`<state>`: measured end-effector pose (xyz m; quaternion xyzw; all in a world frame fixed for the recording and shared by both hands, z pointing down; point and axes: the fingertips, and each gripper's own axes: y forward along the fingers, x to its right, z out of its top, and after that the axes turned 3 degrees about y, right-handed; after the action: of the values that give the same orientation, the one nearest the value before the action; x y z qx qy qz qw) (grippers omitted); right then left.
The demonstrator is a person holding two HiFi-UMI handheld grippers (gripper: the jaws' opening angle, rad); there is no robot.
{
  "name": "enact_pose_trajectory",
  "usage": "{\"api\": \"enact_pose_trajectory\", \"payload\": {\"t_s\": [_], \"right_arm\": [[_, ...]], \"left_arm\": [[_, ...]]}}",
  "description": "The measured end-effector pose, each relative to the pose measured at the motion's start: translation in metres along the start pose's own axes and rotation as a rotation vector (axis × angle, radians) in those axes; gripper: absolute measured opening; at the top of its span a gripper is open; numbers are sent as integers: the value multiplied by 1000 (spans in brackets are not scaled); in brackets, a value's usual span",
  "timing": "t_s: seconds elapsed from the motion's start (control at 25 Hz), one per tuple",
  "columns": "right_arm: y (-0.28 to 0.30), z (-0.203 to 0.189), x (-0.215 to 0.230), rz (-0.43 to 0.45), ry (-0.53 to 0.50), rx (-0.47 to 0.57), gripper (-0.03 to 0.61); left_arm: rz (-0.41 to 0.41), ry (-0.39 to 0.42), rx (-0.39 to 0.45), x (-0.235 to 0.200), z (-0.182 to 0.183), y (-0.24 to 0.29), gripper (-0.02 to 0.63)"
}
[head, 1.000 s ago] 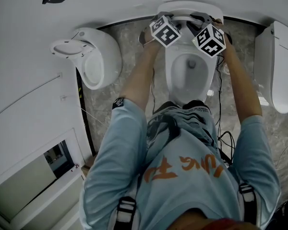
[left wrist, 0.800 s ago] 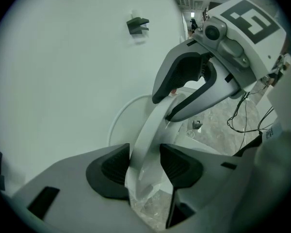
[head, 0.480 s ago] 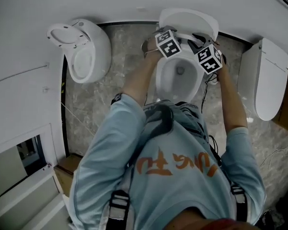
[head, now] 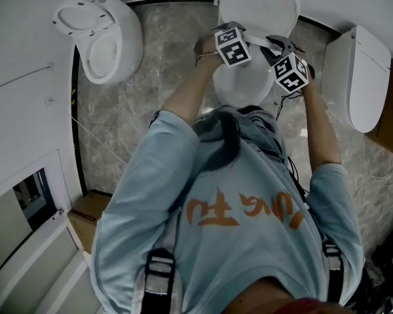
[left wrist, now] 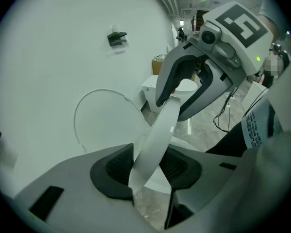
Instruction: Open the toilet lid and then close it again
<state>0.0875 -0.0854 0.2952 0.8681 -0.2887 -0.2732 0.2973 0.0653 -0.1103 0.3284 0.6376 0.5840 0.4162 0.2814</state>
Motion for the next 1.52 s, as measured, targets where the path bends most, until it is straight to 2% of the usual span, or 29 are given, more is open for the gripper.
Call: {"api": "enact_pose_trajectory", "payload": {"t_s": [0.2, 0.32, 0.44, 0.52, 0.72, 0.92, 1.12, 1.2, 1.32, 1.4, 1.52], "right_arm": [[3, -19, -71, 105, -29, -105, 154], [11, -41, -114, 175, 4, -187, 175], [17, -60, -138, 151, 53, -248, 195], [21, -70, -151, 136, 31, -299, 195], [39, -93, -184, 175, -5, -385, 207], [54, -117, -216, 199, -51, -433, 221], [65, -148, -252, 242, -91, -483, 239], [74, -160, -262, 255, -96, -501, 245], [90, -179, -282, 290, -66, -526, 253], [101, -192, -295, 302, -48, -533, 253], [115, -215, -320, 302, -51, -534, 252]], "left_arm": [[-83, 94, -17, 61, -41, 2, 187], [-143, 146, -32, 100, -69, 13, 204], [-137, 183, -23, 125, -85, 23, 204], [-144, 193, 0, 137, -92, 27, 210], [-194, 237, 28, 163, -116, 44, 229], [-204, 260, 43, 188, -139, 62, 245], [-263, 281, 18, 224, -161, 82, 270], [-298, 262, 11, 232, -169, 93, 282], [-355, 191, -4, 247, -186, 109, 289], [-356, 187, -16, 257, -198, 123, 290], [-333, 231, -48, 279, -219, 145, 290]]}}
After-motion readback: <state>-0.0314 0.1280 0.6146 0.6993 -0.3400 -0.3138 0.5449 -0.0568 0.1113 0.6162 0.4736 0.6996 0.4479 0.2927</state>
